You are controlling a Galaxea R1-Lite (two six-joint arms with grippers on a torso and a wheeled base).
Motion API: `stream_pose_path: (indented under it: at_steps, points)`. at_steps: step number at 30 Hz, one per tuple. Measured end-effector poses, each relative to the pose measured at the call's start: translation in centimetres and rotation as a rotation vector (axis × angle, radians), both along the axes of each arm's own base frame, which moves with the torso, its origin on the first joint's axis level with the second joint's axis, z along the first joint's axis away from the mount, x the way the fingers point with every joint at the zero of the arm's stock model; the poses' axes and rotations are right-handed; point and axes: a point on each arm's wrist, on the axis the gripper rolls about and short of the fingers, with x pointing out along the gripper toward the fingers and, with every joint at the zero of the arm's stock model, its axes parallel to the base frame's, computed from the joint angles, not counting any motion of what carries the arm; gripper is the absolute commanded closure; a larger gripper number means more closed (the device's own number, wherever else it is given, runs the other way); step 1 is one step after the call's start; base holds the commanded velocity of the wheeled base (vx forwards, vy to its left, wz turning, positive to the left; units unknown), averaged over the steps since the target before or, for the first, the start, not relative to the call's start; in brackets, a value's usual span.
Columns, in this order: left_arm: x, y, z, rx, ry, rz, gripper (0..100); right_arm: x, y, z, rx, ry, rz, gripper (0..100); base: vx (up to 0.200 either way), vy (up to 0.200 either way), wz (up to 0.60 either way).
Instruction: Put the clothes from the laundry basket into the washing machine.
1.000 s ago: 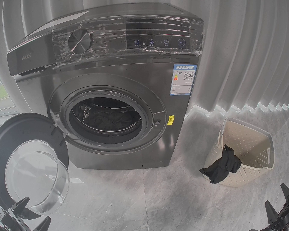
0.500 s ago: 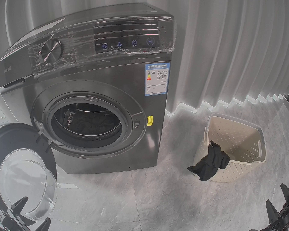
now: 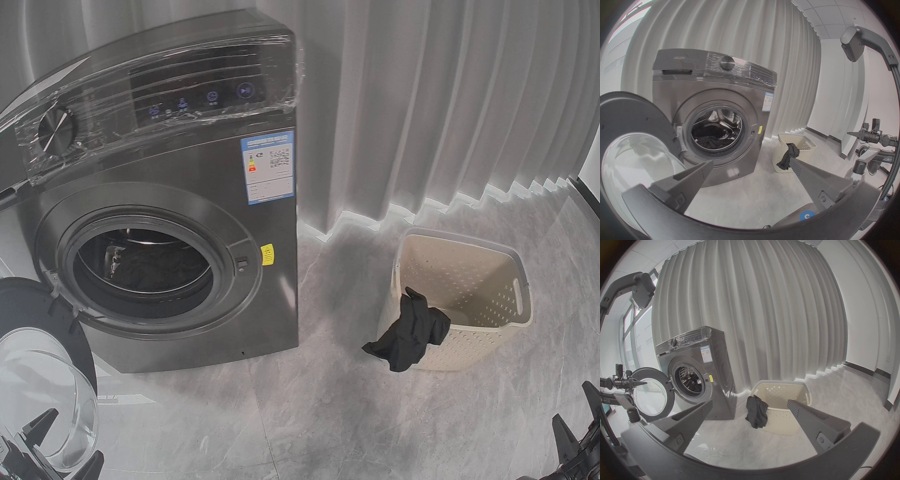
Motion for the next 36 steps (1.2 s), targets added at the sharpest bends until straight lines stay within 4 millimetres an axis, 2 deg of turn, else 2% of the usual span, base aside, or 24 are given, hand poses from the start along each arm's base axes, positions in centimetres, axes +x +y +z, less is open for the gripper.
stream_pose_path:
  at_steps: [7,14,36]
  points:
    - [0.00,0.00,0.00,0.000,0.000,0.000,0,0.00,0.00,0.01,0.002,0.000,0.001,0,0.000,0.000,0.00]
    - [0.00,0.00,0.00,-0.001,0.000,-0.001,0,0.01,0.00,0.00,0.001,0.001,0.002,0,0.000,0.000,-0.60]
    - [0.01,-0.01,0.01,-0.004,0.003,-0.003,0,0.01,0.00,0.01,0.002,0.001,0.003,0,0.000,0.000,-0.03]
